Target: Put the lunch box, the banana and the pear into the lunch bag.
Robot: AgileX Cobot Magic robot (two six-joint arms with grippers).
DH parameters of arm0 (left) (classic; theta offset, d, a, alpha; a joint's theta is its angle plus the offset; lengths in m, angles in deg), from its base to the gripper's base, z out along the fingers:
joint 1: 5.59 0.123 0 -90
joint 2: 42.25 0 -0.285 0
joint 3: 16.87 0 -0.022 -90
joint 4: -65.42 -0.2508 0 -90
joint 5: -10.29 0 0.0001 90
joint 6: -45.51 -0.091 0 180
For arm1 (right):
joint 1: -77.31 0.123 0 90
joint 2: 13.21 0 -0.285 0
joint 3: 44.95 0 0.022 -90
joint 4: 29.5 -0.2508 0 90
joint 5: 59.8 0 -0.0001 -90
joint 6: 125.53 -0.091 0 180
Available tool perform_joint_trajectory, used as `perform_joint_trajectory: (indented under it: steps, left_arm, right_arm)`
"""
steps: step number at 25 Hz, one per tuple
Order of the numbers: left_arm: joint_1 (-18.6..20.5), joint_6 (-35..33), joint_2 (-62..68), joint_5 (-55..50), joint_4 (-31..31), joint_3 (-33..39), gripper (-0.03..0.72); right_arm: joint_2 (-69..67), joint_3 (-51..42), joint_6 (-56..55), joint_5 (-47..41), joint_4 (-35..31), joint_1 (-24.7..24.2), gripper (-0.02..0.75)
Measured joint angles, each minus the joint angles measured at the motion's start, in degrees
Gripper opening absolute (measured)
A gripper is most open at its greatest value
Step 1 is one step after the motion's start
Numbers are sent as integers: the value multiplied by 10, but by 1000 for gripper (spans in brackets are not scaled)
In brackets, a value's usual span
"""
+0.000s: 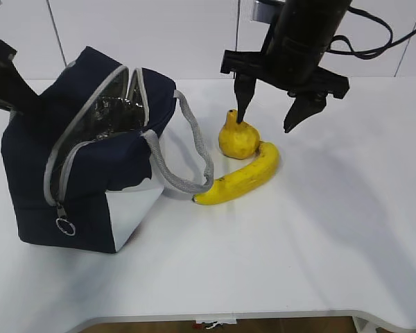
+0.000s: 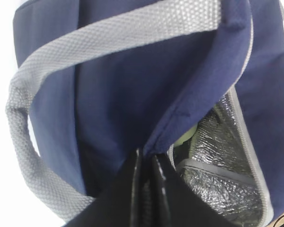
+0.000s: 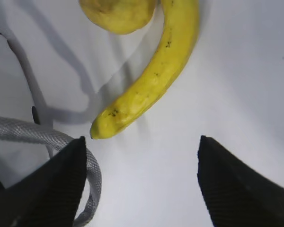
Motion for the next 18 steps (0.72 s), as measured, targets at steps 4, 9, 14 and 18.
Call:
perform_joint_trajectory:
  steps: [4, 9, 14, 18]
  left_arm:
    - [0, 0, 0, 0, 0, 0, 7]
    - [0, 0, 0, 1, 0, 0, 7]
    - [0, 0, 0, 1, 0, 0, 7]
    - [0, 0, 0, 2, 0, 0, 7]
  right_arm:
    - [1, -3, -89, 0, 7, 0, 577]
    - [-7, -3, -178, 0, 9, 0, 577]
    - [-46, -3, -242, 5, 11, 1, 577]
    - [-69, -3, -284, 38, 15, 1, 577]
